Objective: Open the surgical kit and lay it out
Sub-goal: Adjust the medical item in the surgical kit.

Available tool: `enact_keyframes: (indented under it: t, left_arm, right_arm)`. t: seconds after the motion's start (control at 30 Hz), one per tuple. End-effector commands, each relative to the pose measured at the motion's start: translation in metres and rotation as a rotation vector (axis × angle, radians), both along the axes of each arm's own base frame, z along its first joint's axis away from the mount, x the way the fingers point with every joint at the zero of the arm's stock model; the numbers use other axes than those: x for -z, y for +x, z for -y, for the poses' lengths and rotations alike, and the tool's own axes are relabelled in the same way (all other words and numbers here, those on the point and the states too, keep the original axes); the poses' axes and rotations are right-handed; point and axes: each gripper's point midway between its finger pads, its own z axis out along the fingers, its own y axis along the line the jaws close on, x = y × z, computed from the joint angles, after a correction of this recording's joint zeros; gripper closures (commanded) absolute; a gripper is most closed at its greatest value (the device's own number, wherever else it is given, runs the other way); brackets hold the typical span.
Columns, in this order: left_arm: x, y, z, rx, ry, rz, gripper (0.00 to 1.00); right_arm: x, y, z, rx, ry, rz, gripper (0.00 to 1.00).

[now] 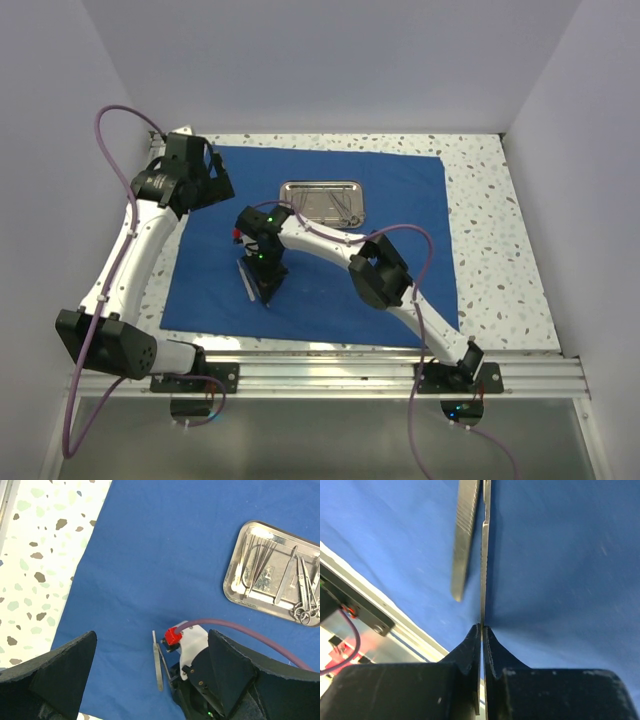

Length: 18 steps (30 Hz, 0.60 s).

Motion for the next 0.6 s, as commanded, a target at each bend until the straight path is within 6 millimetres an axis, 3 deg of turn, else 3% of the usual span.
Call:
enact_keyframes:
  t: [0.0, 0.2, 0.23, 0.27, 0.33, 0.37, 0.47, 0.5, 0.57]
  left_arm:
    - [-0.011, -0.005, -0.005, -0.025, 0.0, 0.032, 0.04]
    - [-0.016, -0.002, -0.004, -0.025, -0.003, 0.047, 0.04]
    - [-0.017, -0.002, -0.004, -0.022, -0.004, 0.047, 0.04]
    - [-0.018, -0.001, -0.004, -0.021, -0.004, 0.049, 0.04]
    - [-0.019, 0.001, -0.003, -0.02, -0.005, 0.049, 0.04]
    - [-0.02, 0.001, -0.003, -0.018, -0.004, 0.05, 0.04]
    - [-0.022, 0.006, -0.002, -0.013, -0.007, 0.06, 0.04]
    - [-0.023, 0.008, 0.001, -0.004, -0.018, 0.064, 0.04]
    - [-0.028, 0.018, 0.008, 0.023, -0.037, 0.088, 0.03]
  right_arm:
    - [-0.013, -0.005, -0.025, -0.012, 0.081, -0.003, 1.0]
    - [-0.035, -0.011, -0.051, -0.023, 0.234, -0.056, 1.0]
    - [-0.035, -0.013, -0.052, -0.025, 0.24, -0.066, 0.93]
    - [-0.034, -0.013, -0.052, -0.026, 0.242, -0.072, 0.78]
    - [-0.034, -0.014, -0.049, -0.034, 0.231, -0.068, 0.33]
    - [-0.038, -0.01, -0.045, -0.032, 0.219, -0.037, 0.15]
    - [-0.039, -0.004, -0.026, -0.039, 0.172, 0.006, 0.09]
    - [-0.051, 0.007, -0.017, -0.024, 0.169, 0.054, 0.09]
    - [-0.051, 0.022, 0.008, 0.019, 0.122, 0.08, 0.09]
